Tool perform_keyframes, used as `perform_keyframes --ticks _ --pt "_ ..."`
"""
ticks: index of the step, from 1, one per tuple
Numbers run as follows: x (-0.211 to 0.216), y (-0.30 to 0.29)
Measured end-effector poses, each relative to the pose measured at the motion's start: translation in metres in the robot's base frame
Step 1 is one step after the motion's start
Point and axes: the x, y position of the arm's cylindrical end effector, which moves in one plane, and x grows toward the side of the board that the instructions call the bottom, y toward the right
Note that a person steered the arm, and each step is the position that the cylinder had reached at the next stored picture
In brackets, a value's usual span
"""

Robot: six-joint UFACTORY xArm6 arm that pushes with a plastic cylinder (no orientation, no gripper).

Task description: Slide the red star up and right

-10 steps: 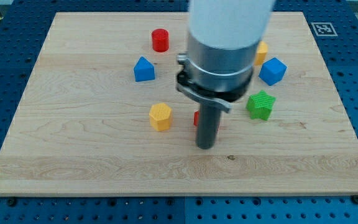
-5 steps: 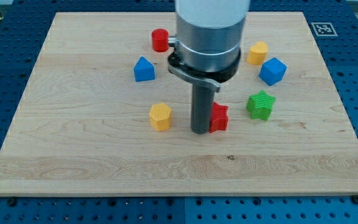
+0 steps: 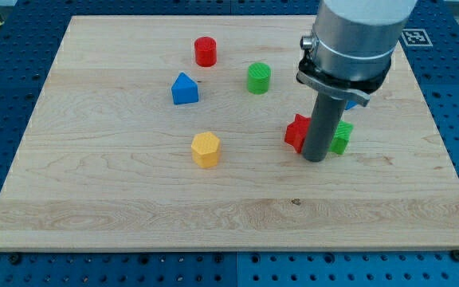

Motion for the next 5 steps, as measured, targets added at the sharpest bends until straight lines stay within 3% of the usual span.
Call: perform_keyframes --ticks 1,5 --pt "-0.017 -0.003" --pt "-0.017 -0.029"
